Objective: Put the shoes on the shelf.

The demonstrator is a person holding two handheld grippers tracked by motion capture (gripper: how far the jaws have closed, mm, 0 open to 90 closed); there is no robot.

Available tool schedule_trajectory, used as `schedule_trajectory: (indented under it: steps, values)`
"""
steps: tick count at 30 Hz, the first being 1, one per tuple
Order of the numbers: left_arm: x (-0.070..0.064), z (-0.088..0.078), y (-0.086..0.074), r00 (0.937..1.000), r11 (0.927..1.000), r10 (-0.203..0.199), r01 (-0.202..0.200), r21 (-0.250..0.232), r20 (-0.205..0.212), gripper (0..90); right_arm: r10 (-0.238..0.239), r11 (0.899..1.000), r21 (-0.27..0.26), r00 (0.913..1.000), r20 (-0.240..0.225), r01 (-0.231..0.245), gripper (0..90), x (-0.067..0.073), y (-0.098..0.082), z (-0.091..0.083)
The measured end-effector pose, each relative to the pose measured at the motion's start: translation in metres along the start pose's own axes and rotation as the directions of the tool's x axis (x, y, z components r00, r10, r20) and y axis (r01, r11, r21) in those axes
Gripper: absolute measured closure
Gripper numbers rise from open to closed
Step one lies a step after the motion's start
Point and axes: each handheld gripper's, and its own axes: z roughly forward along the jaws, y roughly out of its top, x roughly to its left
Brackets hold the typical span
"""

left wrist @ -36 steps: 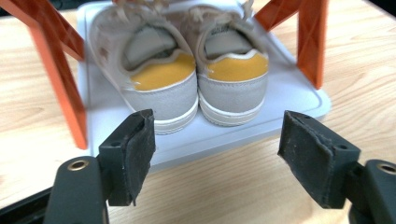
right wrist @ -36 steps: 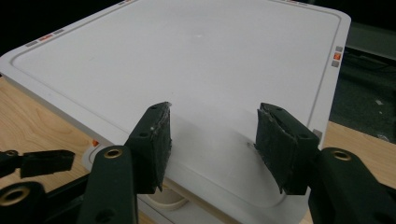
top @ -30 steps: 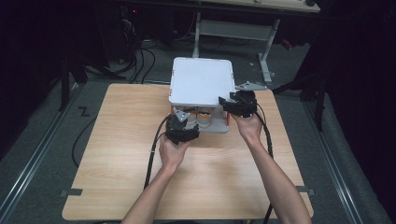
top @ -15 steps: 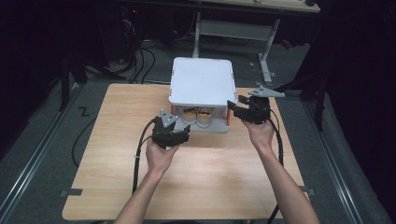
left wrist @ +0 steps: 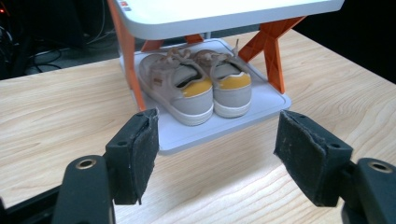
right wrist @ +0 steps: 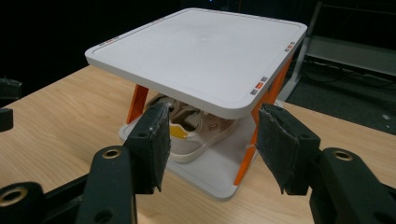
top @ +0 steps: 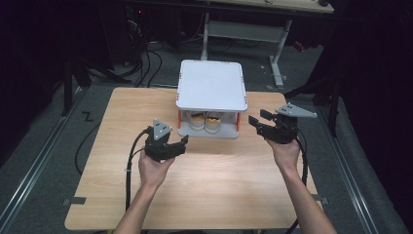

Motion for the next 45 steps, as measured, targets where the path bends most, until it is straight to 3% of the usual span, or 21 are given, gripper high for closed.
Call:
schedule_trajectory:
  steps: [4, 9, 21, 29, 45]
  values:
    - [0.003, -0.007, -0.007, 0.9997, 0.9997, 0.018, -0.017, 0.019, -0.018, 30.5, -0.020, 1.000, 0.015, 0.9997, 0.017, 0.019, 44.8, 0.000, -0.011, -0.004]
    - [0.008, -0.014, -0.016, 0.9997, 0.9996, 0.017, -0.017, 0.023, -0.018, 30.1, 0.004, 1.000, 0.018, 0.9997, 0.023, -0.005, 44.8, -0.004, -0.028, -0.012]
    - [0.019, -0.023, -0.040, 0.9998, 0.9992, -0.018, 0.018, 0.036, -0.002, 30.6, 0.040, 0.998, 0.041, 0.9978, 0.053, -0.042, 45.1, -0.009, -0.071, -0.032]
    - [0.024, -0.023, -0.056, 0.9988, 0.9977, -0.045, 0.045, 0.051, 0.016, 29.9, 0.106, 0.990, 0.093, 0.9936, 0.038, -0.109, 46.7, -0.016, -0.098, -0.032]
    - [0.033, -0.010, -0.083, 0.9961, 0.9881, -0.087, 0.088, 0.126, -0.014, 30.7, 0.106, 0.979, 0.165, 0.9900, 0.093, -0.120, 47.2, -0.019, -0.131, -0.025]
